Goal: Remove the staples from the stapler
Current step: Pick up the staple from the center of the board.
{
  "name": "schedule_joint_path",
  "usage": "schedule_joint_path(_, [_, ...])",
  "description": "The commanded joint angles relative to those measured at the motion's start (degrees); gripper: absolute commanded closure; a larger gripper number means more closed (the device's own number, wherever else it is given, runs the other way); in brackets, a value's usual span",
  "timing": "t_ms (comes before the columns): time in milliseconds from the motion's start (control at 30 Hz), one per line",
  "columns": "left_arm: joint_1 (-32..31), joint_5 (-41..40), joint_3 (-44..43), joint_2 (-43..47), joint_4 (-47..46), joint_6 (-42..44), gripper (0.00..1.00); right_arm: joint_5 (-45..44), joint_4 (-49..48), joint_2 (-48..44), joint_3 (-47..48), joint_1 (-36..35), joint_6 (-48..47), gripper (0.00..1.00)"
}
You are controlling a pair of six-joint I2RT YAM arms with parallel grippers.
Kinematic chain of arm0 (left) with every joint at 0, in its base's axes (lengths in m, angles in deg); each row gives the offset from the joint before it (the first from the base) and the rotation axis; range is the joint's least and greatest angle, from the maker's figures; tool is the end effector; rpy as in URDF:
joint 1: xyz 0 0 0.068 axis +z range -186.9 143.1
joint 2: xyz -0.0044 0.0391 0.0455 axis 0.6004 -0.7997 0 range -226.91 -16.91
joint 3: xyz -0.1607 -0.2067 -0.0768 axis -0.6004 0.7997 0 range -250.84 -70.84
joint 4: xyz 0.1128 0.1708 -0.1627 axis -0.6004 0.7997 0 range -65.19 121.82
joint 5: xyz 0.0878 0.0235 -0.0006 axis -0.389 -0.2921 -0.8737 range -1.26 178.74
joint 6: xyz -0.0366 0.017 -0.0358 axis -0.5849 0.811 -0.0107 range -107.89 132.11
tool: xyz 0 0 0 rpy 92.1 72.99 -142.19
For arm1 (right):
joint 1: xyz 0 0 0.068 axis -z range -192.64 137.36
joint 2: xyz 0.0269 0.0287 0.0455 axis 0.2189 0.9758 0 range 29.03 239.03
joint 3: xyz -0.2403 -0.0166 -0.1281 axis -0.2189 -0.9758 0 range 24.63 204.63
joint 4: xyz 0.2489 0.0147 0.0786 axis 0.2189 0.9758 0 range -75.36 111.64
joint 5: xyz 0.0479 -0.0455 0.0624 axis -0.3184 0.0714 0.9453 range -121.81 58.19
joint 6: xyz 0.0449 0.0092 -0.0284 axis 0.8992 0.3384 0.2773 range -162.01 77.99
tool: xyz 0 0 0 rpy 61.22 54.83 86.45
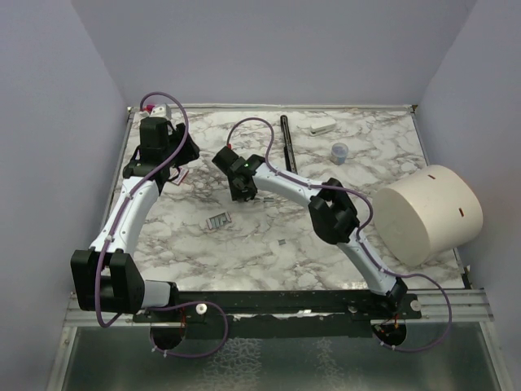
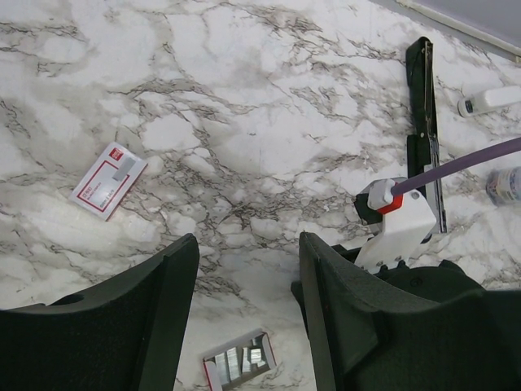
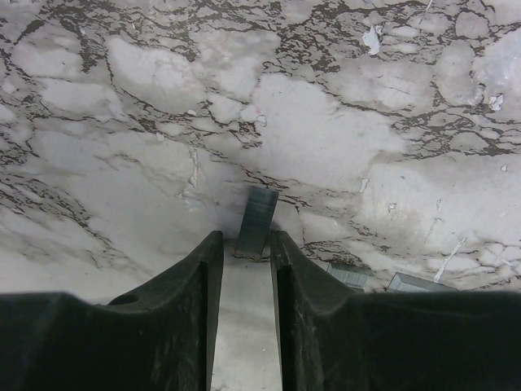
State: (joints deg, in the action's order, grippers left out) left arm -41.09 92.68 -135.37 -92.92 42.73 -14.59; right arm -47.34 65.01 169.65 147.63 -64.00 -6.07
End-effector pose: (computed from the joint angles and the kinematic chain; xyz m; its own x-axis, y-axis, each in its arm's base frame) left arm 0.3025 -0.0246 0.3260 -0.4968 -0.4130 -0.7633 -0.1014 0.9011 -0.4215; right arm 0.3298 0.3973 0.1636 -0.8737 -0.1871 -0.4491 -0.2187 0.9756 0.0191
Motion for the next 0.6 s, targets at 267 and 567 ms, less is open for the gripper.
schedule_joint_path(267, [0.3,1.8,-0.1,1.5,-2.0,-0.5,0.44,1.3,0.2,-0.2,-2.8,0.8,0.0,0.76])
schedule_joint_path(567, [0.3,2.0,0.0,1.5,-2.1,-0.5,0.44,1.5,-0.6,-1.2,-2.8,0.9,-1.0,0.77])
